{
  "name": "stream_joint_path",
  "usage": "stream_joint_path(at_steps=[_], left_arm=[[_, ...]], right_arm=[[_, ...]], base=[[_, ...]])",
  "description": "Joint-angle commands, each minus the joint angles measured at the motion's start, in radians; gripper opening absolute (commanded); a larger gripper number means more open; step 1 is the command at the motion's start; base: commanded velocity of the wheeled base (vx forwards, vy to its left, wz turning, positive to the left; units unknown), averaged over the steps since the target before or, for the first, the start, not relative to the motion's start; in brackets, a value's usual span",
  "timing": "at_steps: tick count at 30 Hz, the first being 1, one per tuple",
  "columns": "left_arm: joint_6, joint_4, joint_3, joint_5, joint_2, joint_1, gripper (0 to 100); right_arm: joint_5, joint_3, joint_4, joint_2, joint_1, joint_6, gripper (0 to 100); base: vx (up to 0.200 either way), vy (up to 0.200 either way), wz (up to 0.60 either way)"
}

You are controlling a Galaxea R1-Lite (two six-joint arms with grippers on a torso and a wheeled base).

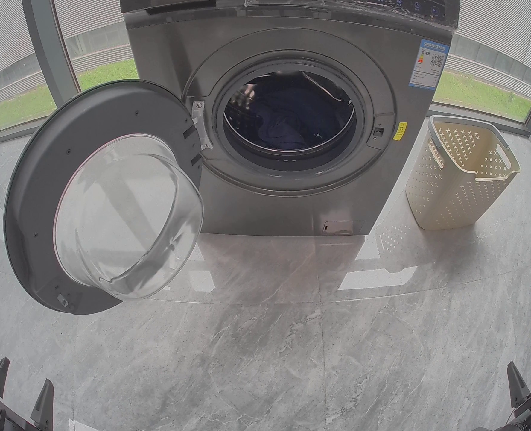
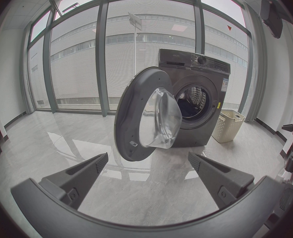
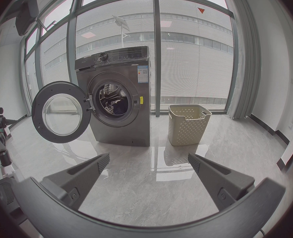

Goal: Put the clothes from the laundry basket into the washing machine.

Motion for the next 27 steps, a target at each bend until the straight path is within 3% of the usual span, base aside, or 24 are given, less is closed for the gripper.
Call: stream_joint_path(at_steps=[1, 5, 22, 26, 27], left_arm=[[0.000, 0.000, 0.016, 0.001, -0.011, 0.000, 100], [-0.002, 0.000, 0.016, 0.001, -0.011, 0.000, 100], [0.005, -0.002, 0.018, -0.002, -0.011, 0.000, 100], [0.023, 0.000, 0.018, -0.004, -0.011, 0.000, 100], [0.038, 0.000, 0.018, -0.004, -0.011, 0.002, 100]], right_arm=[[0.002, 0.018, -0.001, -0.012, 0.001, 0.000, 100], [0.005, 0.018, -0.001, -0.012, 0.001, 0.000, 100], [0.008, 0.018, -0.001, -0.012, 0.002, 0.000, 100], [0.008, 0.018, -0.001, -0.012, 0.002, 0.000, 100], [0.008, 0.018, -0.001, -0.012, 0.001, 0.000, 100]], base=[[0.000, 0.000, 0.00], [0.000, 0.000, 0.00], [0.000, 0.200, 0.00], [0.000, 0.050, 0.00], [0.000, 0.000, 0.00]])
